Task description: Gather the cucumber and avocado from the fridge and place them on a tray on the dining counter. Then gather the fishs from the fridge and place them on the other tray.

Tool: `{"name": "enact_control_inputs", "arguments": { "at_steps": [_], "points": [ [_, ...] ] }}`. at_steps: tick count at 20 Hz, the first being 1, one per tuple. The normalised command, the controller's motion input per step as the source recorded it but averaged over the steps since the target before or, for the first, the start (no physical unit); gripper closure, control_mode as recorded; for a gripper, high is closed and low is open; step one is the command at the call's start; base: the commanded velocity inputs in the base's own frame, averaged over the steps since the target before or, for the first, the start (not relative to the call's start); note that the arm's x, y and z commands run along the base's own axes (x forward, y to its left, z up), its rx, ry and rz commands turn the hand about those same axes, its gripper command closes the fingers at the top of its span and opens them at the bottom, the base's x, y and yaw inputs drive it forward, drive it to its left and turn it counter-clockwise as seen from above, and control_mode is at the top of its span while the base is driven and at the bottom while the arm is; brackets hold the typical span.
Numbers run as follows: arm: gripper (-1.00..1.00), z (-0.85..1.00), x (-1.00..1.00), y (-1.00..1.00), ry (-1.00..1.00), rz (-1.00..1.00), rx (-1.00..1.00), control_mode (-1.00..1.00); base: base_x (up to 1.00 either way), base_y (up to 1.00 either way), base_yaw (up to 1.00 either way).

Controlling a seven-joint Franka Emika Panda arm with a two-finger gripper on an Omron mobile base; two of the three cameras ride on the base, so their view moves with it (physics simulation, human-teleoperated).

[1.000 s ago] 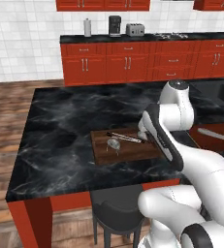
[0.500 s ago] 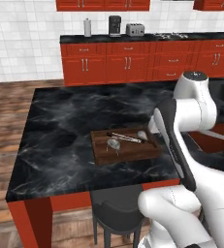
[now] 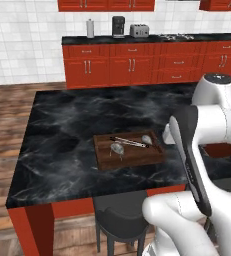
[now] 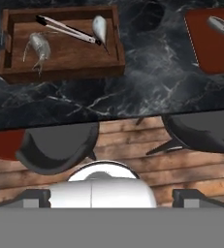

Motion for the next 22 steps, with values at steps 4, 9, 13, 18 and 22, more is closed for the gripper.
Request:
{"name": "enact_control_inputs", "arguments": {
  "at_steps": [4, 9, 13, 18, 22],
  "points": [
    [-1.00, 0.10, -0.40, 0.01, 0.00, 0.01, 0.00, -1.00, 0.00, 0.00, 0.00],
    [-1.00, 0.22, -0.41, 0.00, 0.00, 0.07, 0.02, -1.00, 0.00, 0.00, 0.00],
    [-1.00, 0.03, -0.31, -0.02, 0.00, 0.09, 0.02, -1.00, 0.00, 0.00, 0.00],
    [-1.00, 0.00, -0.24, -0.01, 0.00, 0.04, 0.00, -1.00, 0.00, 0.00, 0.00],
    [-1.00, 0.00, 0.00, 0.00, 0.00, 0.00, 0.00, 1.00, -0.66, 0.00, 0.00]
  ]
}}
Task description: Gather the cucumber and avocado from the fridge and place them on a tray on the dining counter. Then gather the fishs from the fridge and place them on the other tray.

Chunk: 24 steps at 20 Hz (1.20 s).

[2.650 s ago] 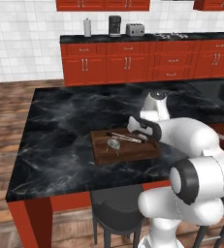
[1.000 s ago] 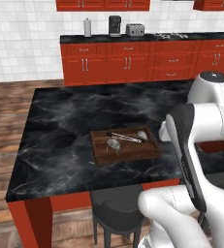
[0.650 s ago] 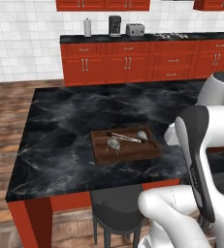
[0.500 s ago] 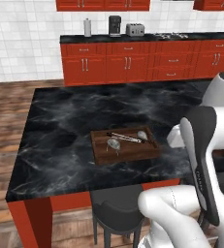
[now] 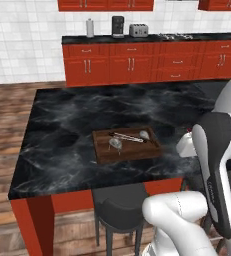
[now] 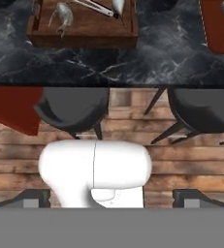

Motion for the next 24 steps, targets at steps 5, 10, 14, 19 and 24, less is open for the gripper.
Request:
{"name": "enact_control_inputs", "arguments": {
  "at_steps": [5, 10, 14, 19, 24],
  "points": [
    [-1.00, 0.00, 0.00, 0.00, 0.00, 0.00, 0.00, 1.00, -1.00, 0.03, 0.25],
    [-1.00, 0.00, 0.00, 0.00, 0.00, 0.00, 0.00, 1.00, -0.54, 0.34, 0.90],
    [-1.00, 0.00, 0.00, 0.00, 0.00, 0.00, 0.00, 1.00, -0.20, 0.39, 1.00],
    [-1.00, 0.00, 0.00, 0.00, 0.00, 0.00, 0.00, 1.00, -0.04, 0.39, 0.94],
    [-1.00, 0.00, 0.00, 0.00, 0.00, 0.00, 0.00, 1.00, 0.51, 0.08, 0.80]
  ]
}}
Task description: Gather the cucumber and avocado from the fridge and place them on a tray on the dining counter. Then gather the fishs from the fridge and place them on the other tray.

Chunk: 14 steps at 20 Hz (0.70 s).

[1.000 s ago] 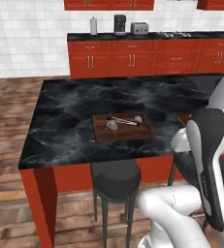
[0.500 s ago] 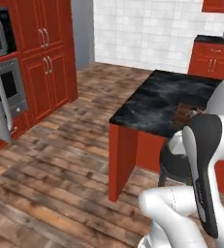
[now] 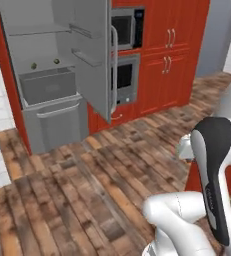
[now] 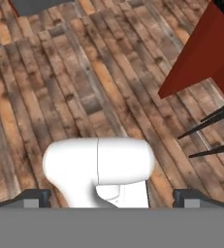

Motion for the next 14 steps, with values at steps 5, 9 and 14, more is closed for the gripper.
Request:
{"name": "enact_control_inputs", "arguments": {
  "at_steps": [5, 9, 14],
  "points": [
    [-1.00, 0.00, 0.00, 0.00, 0.00, 0.00, 0.00, 1.00, 0.99, 0.00, 0.52],
    [-1.00, 0.00, 0.00, 0.00, 0.00, 0.00, 0.00, 1.00, 1.00, 0.00, 0.49],
    [-1.00, 0.00, 0.00, 0.00, 0.00, 0.00, 0.00, 1.00, 0.84, -0.14, 0.31]
  ]
}}
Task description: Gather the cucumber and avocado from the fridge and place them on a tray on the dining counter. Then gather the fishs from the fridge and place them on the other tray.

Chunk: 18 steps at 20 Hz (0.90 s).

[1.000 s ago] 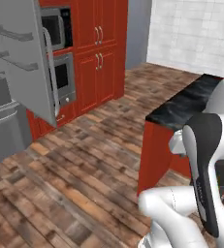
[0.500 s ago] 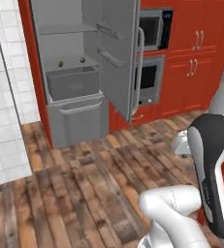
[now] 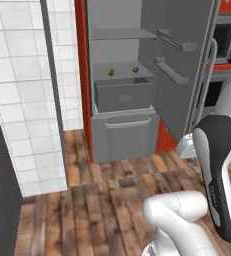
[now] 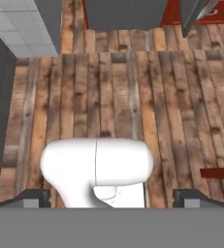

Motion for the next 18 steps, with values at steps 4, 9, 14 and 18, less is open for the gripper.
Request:
{"name": "enact_control_inputs", "arguments": {
  "at_steps": [4, 9, 14, 18],
  "points": [
    [-1.00, 0.00, 0.00, 0.00, 0.00, 0.00, 0.00, 1.00, 0.69, -0.29, 0.00],
    [-1.00, 0.00, 0.00, 0.00, 0.00, 0.00, 0.00, 1.00, 0.84, 0.01, 0.00],
    [-1.00, 0.00, 0.00, 0.00, 0.00, 0.00, 0.00, 1.00, 1.00, 0.00, 0.00],
    [-1.00, 0.00, 0.00, 0.00, 0.00, 0.00, 0.00, 1.00, 0.99, -0.04, 0.00]
  ]
}}
